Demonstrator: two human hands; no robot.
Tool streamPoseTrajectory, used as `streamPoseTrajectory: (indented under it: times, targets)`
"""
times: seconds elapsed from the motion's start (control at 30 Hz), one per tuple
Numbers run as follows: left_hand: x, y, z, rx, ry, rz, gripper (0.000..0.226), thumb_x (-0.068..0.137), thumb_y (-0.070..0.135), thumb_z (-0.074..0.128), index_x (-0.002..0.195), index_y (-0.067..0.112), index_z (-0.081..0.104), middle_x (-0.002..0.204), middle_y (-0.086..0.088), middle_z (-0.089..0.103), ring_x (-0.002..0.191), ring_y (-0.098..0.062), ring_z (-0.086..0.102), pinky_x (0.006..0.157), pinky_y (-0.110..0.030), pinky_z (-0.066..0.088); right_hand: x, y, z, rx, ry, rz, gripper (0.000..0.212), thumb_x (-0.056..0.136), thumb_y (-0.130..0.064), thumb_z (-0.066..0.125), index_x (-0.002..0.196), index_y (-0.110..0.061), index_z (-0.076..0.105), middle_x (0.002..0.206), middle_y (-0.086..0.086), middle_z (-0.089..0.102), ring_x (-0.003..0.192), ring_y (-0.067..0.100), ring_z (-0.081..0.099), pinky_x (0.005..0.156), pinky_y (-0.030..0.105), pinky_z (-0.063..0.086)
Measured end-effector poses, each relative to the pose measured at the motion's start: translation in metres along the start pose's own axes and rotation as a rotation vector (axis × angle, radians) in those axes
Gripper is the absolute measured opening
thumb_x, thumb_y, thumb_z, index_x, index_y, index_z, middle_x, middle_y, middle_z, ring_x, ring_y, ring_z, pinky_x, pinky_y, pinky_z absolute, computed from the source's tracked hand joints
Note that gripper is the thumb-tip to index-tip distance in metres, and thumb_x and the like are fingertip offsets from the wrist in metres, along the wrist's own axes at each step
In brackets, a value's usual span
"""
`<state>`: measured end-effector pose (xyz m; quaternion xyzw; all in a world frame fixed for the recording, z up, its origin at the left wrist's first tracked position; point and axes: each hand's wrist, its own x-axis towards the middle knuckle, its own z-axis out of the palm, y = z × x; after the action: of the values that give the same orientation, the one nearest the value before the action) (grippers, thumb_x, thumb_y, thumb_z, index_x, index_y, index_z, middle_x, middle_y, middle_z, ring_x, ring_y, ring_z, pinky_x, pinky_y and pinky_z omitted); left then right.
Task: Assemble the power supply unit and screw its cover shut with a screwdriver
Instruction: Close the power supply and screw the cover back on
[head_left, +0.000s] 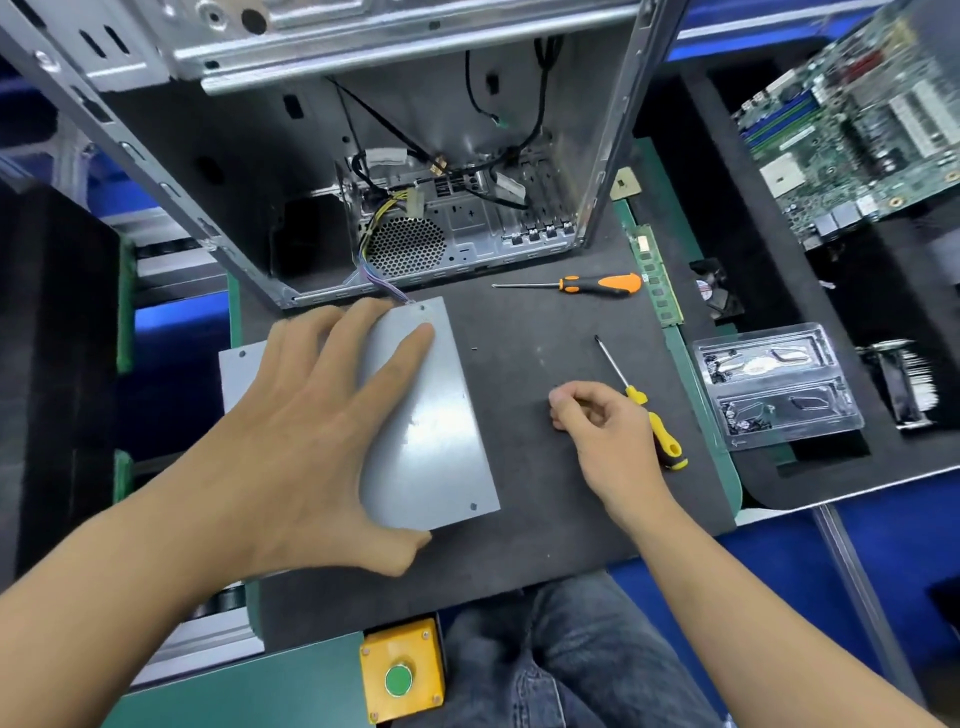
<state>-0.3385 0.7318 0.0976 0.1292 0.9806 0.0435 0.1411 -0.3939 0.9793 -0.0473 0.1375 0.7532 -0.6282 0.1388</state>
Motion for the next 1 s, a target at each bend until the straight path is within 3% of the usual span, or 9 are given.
streamPoseTrajectory:
  times: [0.37,0.63,1.0]
  targets:
    - [0.013,-0.001,0.031,0.039,-0.076,-0.031,0.133,0.045,0.082,0.061,0.157,0.018,0.028,0.157,-0.014,0.025,0.141,-0.039,0.024,0.113,-0.051,0.028,0.008,0.003,0.003,-0.101,0.028,-0.035,0.01,0.092,-0.022,0.068,0.084,-0.028,0.068,0.077,-0.006,0.07,0.08,0.013,0.068,0.077,0.033,0.059]
    - [0.025,-0.001,0.033,0.115,-0.152,-0.024,0.13,0.044,0.085,0.056,0.154,0.016,0.038,0.152,-0.02,0.034,0.136,-0.045,0.034,0.107,-0.058,0.034,0.008,0.004,0.003,-0.122,0.018,-0.053,0.012,0.092,-0.021,0.069,0.083,-0.028,0.068,0.074,-0.009,0.069,0.074,0.008,0.066,0.07,0.018,0.052]
    - [0.03,0.0,0.036,0.124,-0.197,-0.034,0.134,0.044,0.09,0.048,0.159,0.025,0.023,0.154,-0.012,0.023,0.138,-0.039,0.024,0.113,-0.051,0.025,0.007,0.007,0.005,-0.141,0.024,-0.101,0.014,0.092,-0.021,0.069,0.083,-0.031,0.067,0.072,-0.015,0.069,0.071,0.003,0.065,0.067,0.015,0.052]
